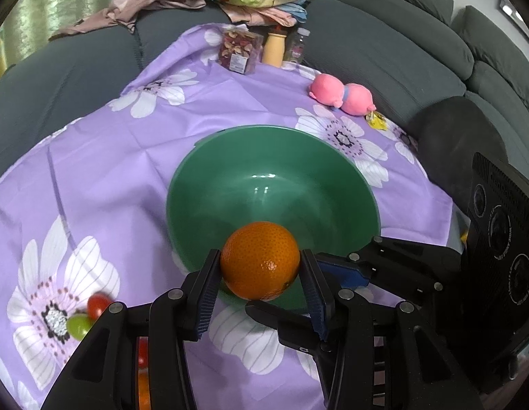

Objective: Organize fruits
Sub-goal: 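Carry the orange over the green bowl and open the right gripper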

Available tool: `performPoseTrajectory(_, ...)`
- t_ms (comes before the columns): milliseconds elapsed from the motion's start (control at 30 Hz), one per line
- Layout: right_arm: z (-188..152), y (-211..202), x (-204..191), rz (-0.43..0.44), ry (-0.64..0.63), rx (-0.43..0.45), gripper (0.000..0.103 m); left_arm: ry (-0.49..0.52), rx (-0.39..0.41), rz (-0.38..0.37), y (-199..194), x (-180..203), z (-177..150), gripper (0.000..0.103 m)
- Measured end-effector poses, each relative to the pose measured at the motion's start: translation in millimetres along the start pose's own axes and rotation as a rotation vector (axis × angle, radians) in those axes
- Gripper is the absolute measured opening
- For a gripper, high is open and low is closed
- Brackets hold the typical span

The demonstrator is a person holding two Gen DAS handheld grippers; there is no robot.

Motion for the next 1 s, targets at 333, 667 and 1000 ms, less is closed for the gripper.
performPoseTrajectory(333, -3, 13, 15, -0.032, 0.014, -0.047, 0.038, -0.038, -0.036, -0.054, 21, -7, 5, 0.045)
performPoseTrajectory(667, -7, 19, 21, -0.058, 0.021, -0.075, 0.039, -0.061, -0.057, -0.071, 31, -10, 5, 0.045)
performPoseTrajectory(1000, -8, 18, 24, -0.075, 0.034, -0.075, 0.040, -0.085, -0.051, -0.058, 27, -11, 7, 0.045)
Point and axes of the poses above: each gripper's, at about its wrist camera, not at the fingertips, and y roughly the way its jaws point, x to its right, z to its top, the point moved 4 cm from there along y, roughly the way its jaws point, and after that the axes turned 8 degrees about -z, right-handed, at the moved point
